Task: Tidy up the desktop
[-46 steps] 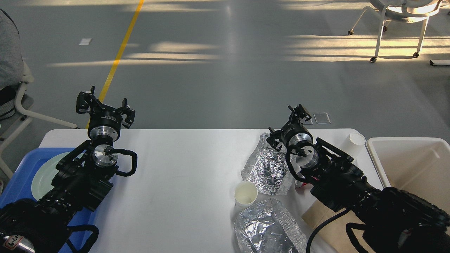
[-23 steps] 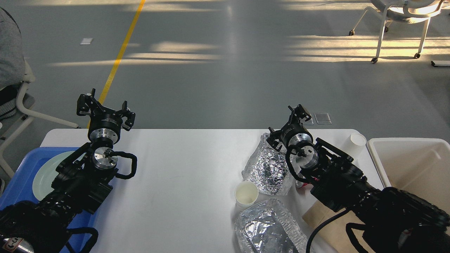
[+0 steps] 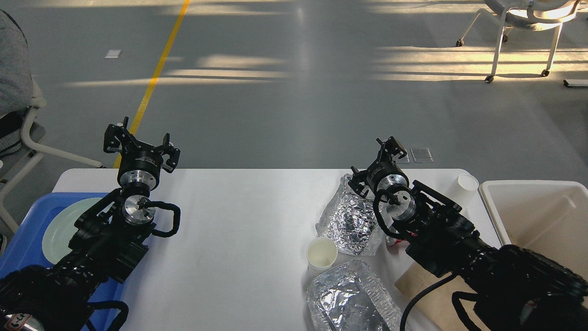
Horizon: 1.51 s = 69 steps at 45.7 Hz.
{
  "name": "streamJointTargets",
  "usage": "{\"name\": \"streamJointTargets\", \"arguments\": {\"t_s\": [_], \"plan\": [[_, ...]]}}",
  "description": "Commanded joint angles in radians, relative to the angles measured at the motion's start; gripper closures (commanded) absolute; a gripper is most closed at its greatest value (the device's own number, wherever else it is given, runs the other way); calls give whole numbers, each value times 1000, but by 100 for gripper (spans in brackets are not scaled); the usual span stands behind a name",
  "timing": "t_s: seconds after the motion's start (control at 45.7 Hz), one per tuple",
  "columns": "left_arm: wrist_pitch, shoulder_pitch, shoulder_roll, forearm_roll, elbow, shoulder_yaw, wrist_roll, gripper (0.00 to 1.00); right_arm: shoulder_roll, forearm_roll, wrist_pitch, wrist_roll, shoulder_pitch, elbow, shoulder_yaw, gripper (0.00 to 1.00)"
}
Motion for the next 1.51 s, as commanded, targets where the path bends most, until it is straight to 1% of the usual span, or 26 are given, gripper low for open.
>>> {"name": "streamJointTargets", "arguments": {"t_s": [0.0,0.153,0.263,0.306,0.438,1.488], "plan": [[-65,18,2,0,-1,-6,-4,0,0,0,0,0,-1,0,0,0],[-122,36,4,-1,-1,-9,-10,0,0,0,0,0,-1,0,0,0],[-185,62,5,8,-1,2,-10,0,0,2,0,0,1,0,0,0],[-200,64,8,11,-1,4,-3,0,0,0,0,0,-1,0,0,0],[-237,70,7,9,-1,4,-6,0,0,2,0,0,-1,0,0,0],[-242,72,5,6,-1,0,-10,0,0,0,0,0,1,0,0,0]]}}
